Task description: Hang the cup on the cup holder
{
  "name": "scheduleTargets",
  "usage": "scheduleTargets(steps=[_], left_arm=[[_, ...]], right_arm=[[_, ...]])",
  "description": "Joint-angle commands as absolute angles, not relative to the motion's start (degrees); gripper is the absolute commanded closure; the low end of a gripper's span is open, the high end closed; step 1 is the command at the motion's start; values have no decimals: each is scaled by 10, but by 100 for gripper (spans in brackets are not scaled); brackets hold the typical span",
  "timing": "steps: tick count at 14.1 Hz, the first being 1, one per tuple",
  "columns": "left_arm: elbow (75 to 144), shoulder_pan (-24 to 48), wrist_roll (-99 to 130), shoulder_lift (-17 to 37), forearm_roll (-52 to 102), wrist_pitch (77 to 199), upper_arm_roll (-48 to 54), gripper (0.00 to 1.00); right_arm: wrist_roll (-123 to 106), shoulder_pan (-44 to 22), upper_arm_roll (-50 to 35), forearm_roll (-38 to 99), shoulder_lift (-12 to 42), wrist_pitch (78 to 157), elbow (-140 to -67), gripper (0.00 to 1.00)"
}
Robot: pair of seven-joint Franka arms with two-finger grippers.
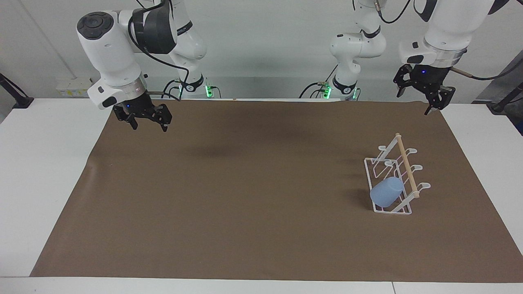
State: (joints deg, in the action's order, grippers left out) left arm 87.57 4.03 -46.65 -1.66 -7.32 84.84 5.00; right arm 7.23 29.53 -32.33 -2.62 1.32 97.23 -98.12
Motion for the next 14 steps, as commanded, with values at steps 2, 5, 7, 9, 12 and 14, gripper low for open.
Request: scheduleTargets(steps=[2, 5, 7, 9, 12, 14], left_arm=[[838, 31, -337, 8, -16, 828, 50, 0], [845, 10, -205, -2, 19, 809, 45, 0], [848, 5, -198, -5, 15, 806, 46, 0], [863, 4, -197, -13, 14, 804, 46, 0], [866, -4, -192, -14, 14, 813, 45, 0], [864, 5, -159, -11, -38, 837, 47, 0]], right_arm=[[54, 301, -323, -11, -1, 981, -994, 0], [54, 301, -322, -11, -1, 981, -994, 0], [54, 301, -322, -11, -1, 981, -993, 0], [54, 301, -322, -11, -1, 981, -994, 0], [54, 301, -322, -11, -1, 981, -994, 0], [54, 301, -322, -11, -1, 981, -994, 0]])
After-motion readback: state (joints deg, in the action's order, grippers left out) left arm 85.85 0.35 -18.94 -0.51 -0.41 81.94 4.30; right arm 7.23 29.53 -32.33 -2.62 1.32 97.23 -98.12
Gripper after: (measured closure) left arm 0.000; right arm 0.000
